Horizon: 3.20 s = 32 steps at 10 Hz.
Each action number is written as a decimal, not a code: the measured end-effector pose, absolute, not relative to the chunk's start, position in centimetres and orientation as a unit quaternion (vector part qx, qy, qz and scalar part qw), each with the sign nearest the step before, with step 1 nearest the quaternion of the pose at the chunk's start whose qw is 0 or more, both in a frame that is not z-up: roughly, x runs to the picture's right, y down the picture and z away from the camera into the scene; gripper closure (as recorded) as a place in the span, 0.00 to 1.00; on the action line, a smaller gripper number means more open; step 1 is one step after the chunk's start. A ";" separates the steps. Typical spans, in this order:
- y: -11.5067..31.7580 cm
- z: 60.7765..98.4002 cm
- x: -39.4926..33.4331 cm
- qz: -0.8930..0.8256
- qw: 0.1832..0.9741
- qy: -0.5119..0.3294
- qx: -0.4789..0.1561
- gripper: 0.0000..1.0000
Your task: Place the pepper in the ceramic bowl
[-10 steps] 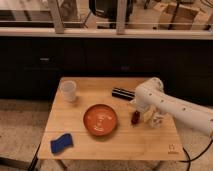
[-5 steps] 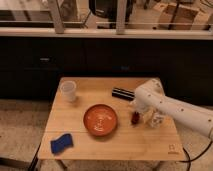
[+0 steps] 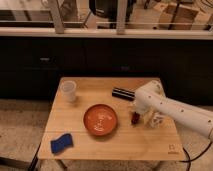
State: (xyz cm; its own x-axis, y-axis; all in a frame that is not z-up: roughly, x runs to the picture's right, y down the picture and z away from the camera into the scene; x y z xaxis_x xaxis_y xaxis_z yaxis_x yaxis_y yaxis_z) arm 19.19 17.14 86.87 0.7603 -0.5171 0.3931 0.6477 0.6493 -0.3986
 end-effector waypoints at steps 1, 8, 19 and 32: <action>17.0 86.9 19.5 -0.324 0.900 -0.122 -0.265 0.20; 17.1 87.4 19.7 -0.323 0.901 -0.124 -0.263 0.45; 13.6 84.8 16.4 -0.360 0.890 -0.125 -0.251 1.00; 11.8 83.1 7.1 -0.440 0.856 -0.129 -0.237 1.00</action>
